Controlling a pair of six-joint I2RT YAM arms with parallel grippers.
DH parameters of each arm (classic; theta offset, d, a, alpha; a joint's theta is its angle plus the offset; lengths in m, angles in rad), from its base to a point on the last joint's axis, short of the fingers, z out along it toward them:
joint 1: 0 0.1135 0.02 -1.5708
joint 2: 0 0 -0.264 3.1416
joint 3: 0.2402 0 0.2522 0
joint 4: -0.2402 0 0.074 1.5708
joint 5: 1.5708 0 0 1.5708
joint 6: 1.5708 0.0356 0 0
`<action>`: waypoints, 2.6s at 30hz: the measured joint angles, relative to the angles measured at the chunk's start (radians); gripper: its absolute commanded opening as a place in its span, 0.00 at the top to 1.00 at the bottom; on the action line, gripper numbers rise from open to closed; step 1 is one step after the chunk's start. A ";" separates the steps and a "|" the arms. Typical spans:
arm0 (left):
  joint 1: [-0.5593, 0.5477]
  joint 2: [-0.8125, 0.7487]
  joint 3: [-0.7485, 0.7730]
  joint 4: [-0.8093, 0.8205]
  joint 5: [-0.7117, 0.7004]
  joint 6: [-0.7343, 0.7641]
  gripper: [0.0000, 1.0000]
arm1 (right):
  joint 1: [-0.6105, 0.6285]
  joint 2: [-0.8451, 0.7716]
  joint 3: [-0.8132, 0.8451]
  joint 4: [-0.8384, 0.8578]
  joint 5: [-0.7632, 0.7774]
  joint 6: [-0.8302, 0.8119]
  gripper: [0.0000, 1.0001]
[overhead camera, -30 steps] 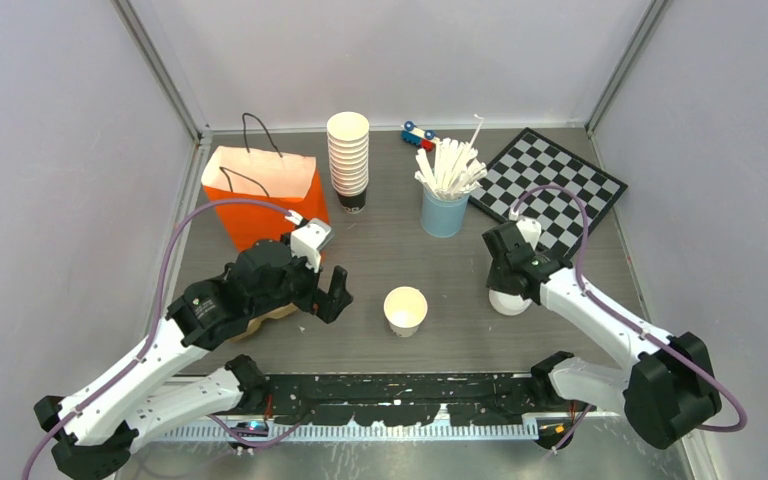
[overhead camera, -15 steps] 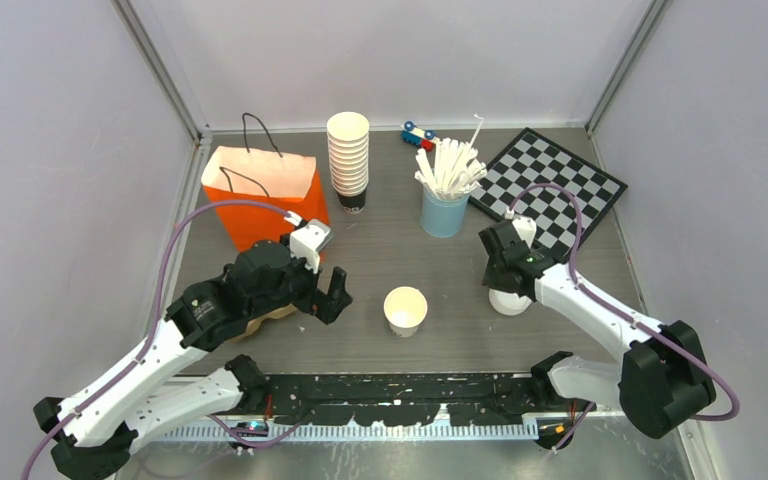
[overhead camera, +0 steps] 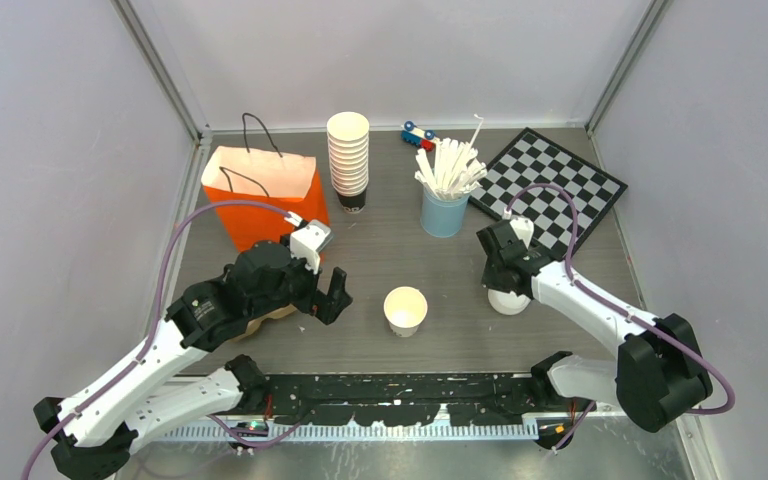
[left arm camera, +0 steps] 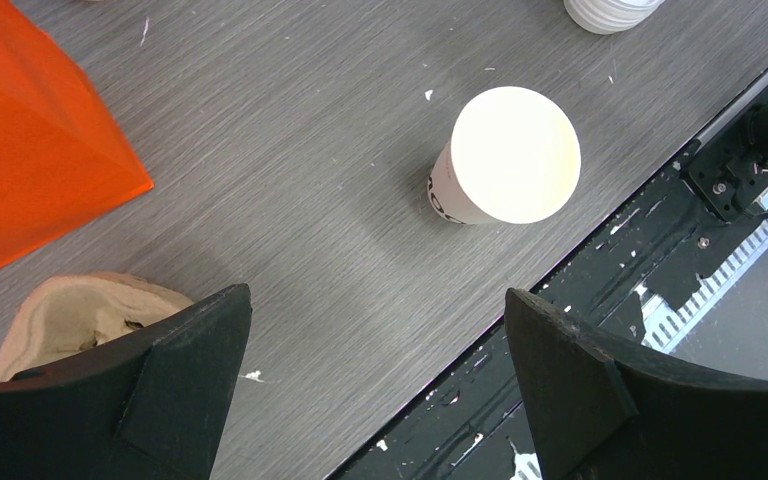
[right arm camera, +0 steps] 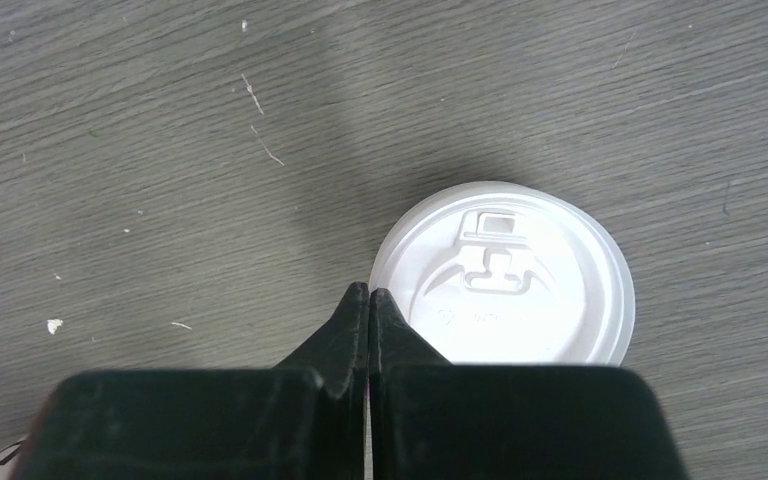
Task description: Pack the takeout coffee
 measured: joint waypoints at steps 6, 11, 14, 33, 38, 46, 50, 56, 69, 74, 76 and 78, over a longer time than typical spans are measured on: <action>0.000 0.000 0.000 0.000 0.000 0.011 0.00 | 0.000 -0.002 0.000 0.000 -0.003 -0.004 1.00; 0.000 0.000 0.000 0.000 0.000 0.011 0.00 | 0.000 -0.011 0.000 -0.006 -0.003 -0.005 1.00; 0.000 0.000 0.000 0.000 0.001 0.011 0.00 | 0.000 -0.023 0.000 -0.021 -0.003 -0.005 1.00; 0.000 0.000 0.000 0.000 0.002 0.011 0.00 | 0.000 -0.081 0.014 -0.063 -0.003 0.003 0.74; 0.000 0.000 -0.001 0.000 0.006 0.011 0.00 | 0.000 -0.047 0.014 -0.062 -0.003 0.003 0.75; 0.000 0.000 -0.002 0.000 0.009 0.011 0.00 | 0.000 0.003 0.013 -0.040 -0.014 0.003 0.82; 0.000 0.000 -0.002 0.000 0.008 0.011 0.00 | 0.000 0.006 0.013 -0.030 -0.014 0.002 0.96; 0.000 0.000 -0.002 0.000 0.008 0.011 0.00 | 0.000 0.006 0.013 -0.019 -0.015 0.002 1.00; 0.000 0.000 -0.002 0.000 0.008 0.011 0.00 | 0.000 -0.053 0.004 -0.013 -0.054 0.001 1.00; 0.000 0.000 -0.002 0.000 0.009 0.011 0.00 | 0.000 -0.123 0.008 -0.027 -0.055 0.001 1.00; 0.000 0.001 -0.002 0.000 0.009 0.011 0.00 | 0.000 -0.137 0.008 -0.031 -0.055 0.001 0.99; 0.000 0.003 -0.002 0.000 0.009 0.011 0.00 | 0.000 -0.141 0.008 -0.032 -0.056 0.001 0.86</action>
